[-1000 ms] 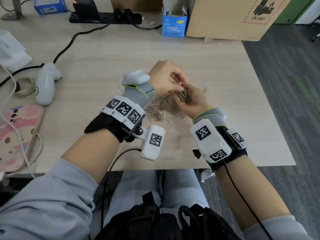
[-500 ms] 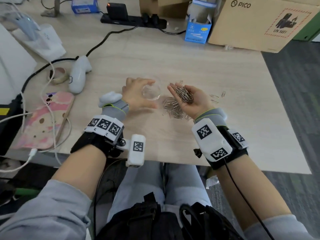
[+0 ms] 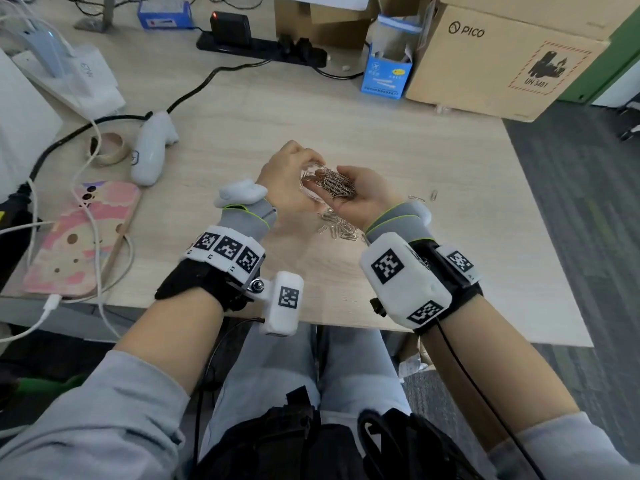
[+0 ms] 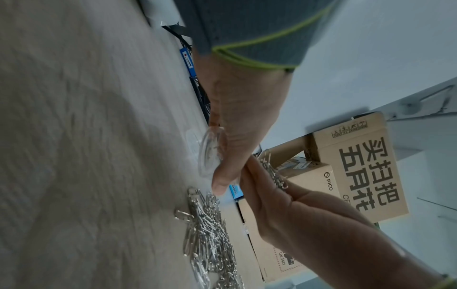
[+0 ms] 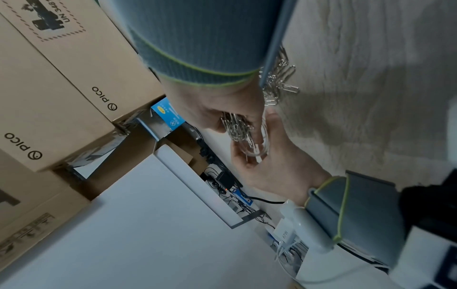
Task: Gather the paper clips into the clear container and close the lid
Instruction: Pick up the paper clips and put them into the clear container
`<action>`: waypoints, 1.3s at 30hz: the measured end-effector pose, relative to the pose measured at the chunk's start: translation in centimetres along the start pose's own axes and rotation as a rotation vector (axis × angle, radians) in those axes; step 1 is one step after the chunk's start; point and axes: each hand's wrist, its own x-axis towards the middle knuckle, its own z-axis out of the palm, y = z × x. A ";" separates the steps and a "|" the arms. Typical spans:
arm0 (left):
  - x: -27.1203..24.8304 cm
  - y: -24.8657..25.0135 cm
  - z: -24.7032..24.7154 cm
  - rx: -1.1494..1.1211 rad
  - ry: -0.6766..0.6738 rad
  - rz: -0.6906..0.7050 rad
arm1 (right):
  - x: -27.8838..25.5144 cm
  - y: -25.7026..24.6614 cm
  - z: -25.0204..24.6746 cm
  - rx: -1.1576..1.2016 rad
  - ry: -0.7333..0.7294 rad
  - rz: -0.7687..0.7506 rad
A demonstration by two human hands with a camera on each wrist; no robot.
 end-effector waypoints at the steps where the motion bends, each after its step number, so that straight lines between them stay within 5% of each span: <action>1: 0.0 0.0 0.0 -0.004 0.003 -0.008 | 0.1 -0.1 0.1 -0.013 0.009 0.005; 39: -0.7 -4.7 -0.5 -0.153 0.106 -0.164 | 0.6 1.1 -1.2 -0.443 -0.049 -0.076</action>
